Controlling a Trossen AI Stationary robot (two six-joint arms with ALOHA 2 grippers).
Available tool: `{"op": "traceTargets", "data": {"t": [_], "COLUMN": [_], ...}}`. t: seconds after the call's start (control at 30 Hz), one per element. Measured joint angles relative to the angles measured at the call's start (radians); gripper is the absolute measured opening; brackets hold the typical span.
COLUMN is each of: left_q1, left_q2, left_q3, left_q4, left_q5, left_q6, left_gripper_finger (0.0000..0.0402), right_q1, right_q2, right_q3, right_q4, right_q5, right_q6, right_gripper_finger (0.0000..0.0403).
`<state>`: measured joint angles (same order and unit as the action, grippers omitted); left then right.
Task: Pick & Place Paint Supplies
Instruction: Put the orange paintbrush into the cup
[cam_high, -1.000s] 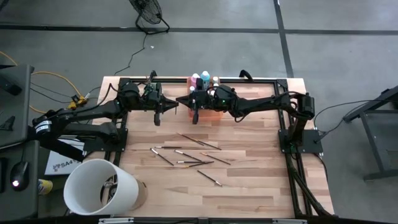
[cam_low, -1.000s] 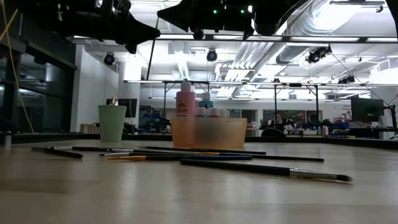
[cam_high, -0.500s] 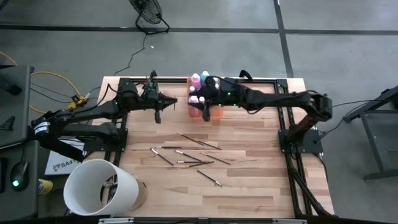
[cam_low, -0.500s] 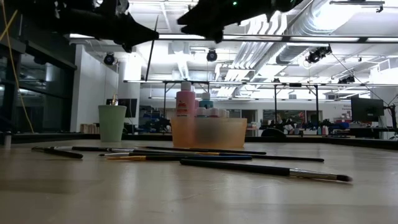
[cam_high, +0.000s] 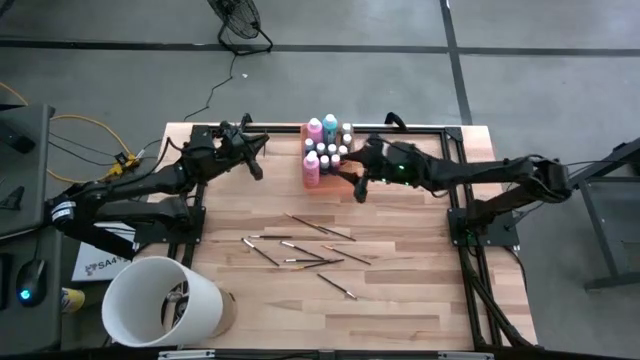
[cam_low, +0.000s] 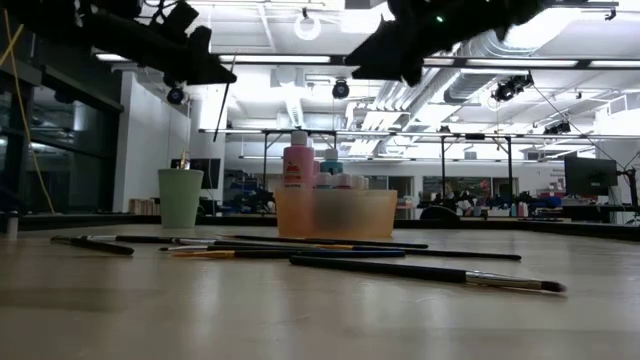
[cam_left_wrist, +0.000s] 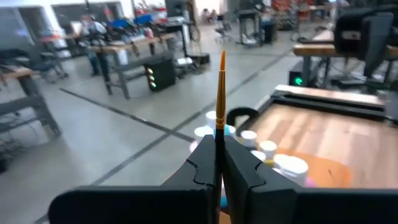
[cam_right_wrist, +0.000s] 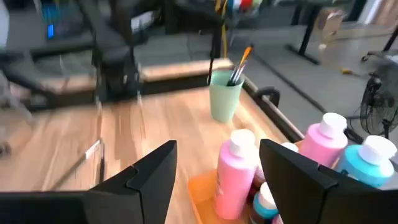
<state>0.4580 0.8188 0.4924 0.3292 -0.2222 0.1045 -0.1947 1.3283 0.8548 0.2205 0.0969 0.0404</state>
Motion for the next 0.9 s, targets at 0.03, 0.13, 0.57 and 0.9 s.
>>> {"op": "traceTargets", "data": {"t": [0.03, 0.13, 0.57, 0.9], "left_q1": [0.000, 0.001, 0.000, 0.000], "left_q2": [0.000, -0.012, -0.098, -0.078], "left_q3": [-0.015, -0.057, -0.131, -0.195], "left_q4": [0.026, 0.083, 0.118, 0.174], "left_q5": [-0.012, -0.025, -0.264, -0.388], "left_q6": [0.000, 0.000, -0.015, -0.049], "left_gripper_finger": [0.0003, 0.0003, 0.0003, 0.0003], "right_q1": [0.001, 0.005, 0.024, 0.090], "right_q2": [-0.019, -0.060, -0.148, -0.141], "right_q3": [-0.044, -0.160, -0.363, -0.368], "right_q4": [0.073, 0.178, 0.383, 0.369], "right_q5": [0.003, 0.007, 0.009, 0.061], "right_q6": [0.014, 0.061, 0.142, 0.118], "right_gripper_finger": [0.0224, 0.0224, 0.0224, 0.0224]}}
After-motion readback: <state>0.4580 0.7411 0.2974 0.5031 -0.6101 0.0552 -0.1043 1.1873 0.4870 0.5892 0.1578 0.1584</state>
